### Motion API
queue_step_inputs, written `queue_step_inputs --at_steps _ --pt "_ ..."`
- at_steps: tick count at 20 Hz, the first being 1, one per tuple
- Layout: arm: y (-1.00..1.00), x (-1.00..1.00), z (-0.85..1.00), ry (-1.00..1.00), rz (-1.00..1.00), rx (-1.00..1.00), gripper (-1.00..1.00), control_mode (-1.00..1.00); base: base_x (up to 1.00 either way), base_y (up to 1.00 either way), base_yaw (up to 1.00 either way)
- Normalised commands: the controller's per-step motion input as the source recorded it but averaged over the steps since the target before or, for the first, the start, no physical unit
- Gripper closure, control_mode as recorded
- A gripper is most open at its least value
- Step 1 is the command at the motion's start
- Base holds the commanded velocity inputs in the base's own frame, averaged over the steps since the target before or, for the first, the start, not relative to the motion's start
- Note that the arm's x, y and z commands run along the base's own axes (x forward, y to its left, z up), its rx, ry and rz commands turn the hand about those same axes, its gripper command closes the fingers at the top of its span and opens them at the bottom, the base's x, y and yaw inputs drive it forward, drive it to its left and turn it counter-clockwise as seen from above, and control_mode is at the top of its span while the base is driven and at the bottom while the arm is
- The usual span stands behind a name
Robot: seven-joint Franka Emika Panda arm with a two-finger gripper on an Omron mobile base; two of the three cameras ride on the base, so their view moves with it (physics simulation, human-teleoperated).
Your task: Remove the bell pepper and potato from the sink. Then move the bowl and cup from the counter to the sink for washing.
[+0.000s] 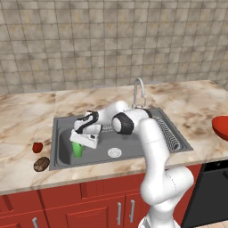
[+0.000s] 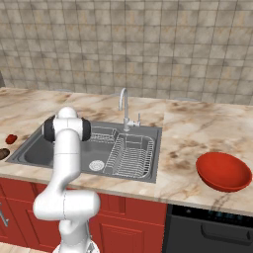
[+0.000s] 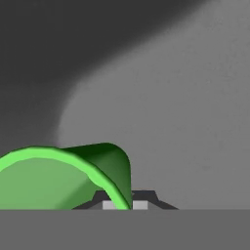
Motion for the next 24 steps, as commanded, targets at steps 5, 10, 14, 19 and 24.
queue_step_inputs --at_steps 5,10,14,19,24 --pt "0.11 0.23 -0.23 0.0 0.0 -0.01 1.0 -1.0 0.0 0.0 0.0" --pt "0.07 0.26 -0.19 0.0 0.0 0.0 1.0 -1.0 0.0 0.0 0.0" --pt "0.06 0.27 -0.18 0.0 0.0 -0.01 1.0 -1.0 0.0 0.0 0.0" --pt "0.1 0.18 -0.2 0.0 0.0 0.0 1.0 -1.0 0.0 0.0 0.0" --pt "0.16 0.02 -0.28 0.0 0.0 0.0 1.0 -1.0 0.0 0.0 0.0"
